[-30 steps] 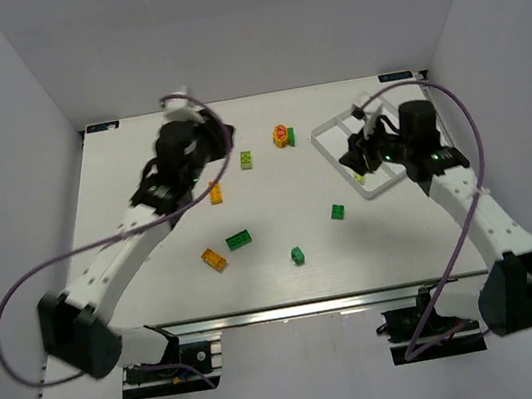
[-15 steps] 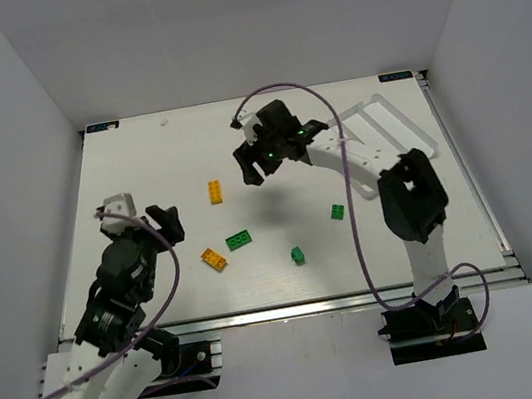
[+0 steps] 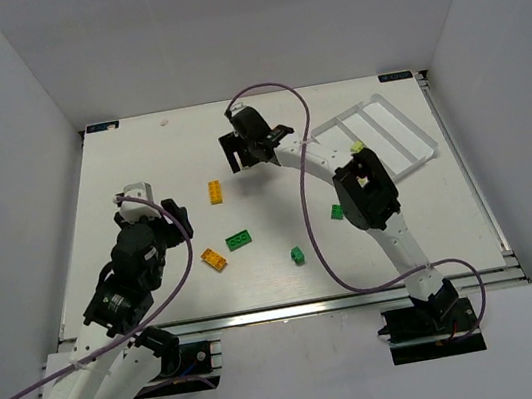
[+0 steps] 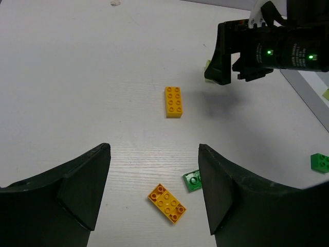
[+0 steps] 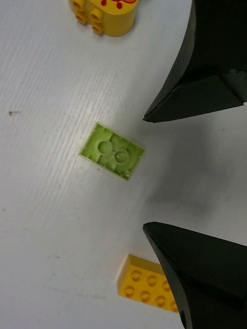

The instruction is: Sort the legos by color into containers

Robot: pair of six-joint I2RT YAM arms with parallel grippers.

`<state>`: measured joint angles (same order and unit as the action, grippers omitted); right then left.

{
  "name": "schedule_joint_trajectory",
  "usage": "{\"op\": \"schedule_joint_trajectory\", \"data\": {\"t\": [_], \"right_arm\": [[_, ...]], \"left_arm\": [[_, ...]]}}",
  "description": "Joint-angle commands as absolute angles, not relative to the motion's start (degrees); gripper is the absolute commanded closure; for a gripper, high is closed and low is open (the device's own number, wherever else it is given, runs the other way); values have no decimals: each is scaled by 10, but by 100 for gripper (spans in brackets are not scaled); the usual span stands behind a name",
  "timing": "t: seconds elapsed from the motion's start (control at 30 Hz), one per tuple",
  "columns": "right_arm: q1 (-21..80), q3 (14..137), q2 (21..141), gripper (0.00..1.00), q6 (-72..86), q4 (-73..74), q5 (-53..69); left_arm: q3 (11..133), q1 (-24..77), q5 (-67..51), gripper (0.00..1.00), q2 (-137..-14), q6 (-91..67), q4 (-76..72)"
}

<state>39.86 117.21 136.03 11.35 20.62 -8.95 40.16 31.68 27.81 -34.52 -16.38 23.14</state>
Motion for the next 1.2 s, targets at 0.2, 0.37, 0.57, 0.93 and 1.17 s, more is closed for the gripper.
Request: {"op": "schedule_joint_trajectory", "data": {"t": [0.2,0.37,0.57,0.93,1.17], "right_arm": [[392,1253,1433,19,153,143,-135],[389,1283,1458,22,166,145,-146],[377,1285,1477,33,176,150,-122],[365,1167,1370,100,94,120,-5],[299,942,1116,100,6,107,133]], "left_arm": [[409,319,257,21,-343,-152,226],[410,319,256,21,-347,-152,228],[409,319,253,21,-349,-152,225],[405,319,212,22,-365,-150,217],[409,319,183,23,-388,-149,219]]}}
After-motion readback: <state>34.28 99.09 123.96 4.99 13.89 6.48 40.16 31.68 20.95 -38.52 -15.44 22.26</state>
